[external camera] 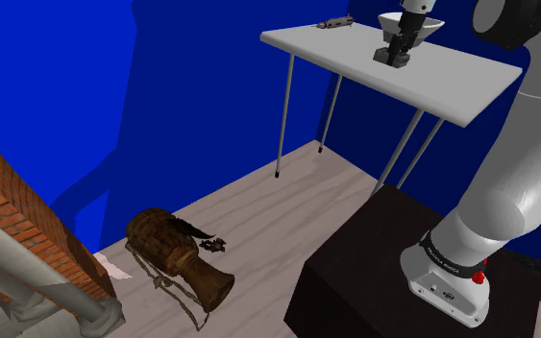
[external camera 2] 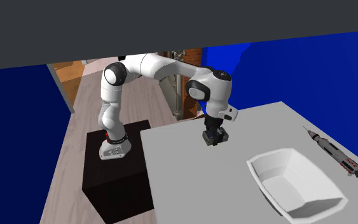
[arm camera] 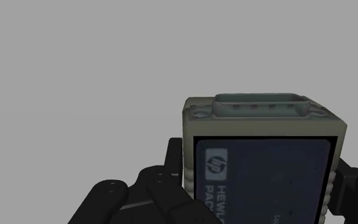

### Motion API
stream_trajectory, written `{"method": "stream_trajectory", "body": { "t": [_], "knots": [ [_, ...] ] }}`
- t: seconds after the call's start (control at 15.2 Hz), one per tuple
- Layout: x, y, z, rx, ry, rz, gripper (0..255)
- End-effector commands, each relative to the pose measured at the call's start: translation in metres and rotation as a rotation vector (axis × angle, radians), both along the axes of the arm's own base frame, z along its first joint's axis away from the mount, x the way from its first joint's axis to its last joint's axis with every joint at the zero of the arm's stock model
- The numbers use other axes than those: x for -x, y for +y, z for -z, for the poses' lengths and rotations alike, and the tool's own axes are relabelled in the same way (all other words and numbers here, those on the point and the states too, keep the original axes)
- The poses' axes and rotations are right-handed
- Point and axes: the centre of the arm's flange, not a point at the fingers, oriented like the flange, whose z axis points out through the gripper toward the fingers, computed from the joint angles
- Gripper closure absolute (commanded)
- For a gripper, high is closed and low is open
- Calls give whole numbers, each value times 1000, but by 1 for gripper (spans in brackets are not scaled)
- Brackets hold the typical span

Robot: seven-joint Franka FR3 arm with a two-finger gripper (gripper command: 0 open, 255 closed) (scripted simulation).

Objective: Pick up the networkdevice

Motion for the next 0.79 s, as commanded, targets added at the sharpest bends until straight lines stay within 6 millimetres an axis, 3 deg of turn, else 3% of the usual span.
{"method": "stream_trajectory", "body": {
  "t": [0.0,0.4,0.73],
  "knots": [
    [-1,0,1,-1,1,0,255],
    [0,0,1,-1,1,0,255],
    [0,0,-25,-1,1,0,255]
  ]
}}
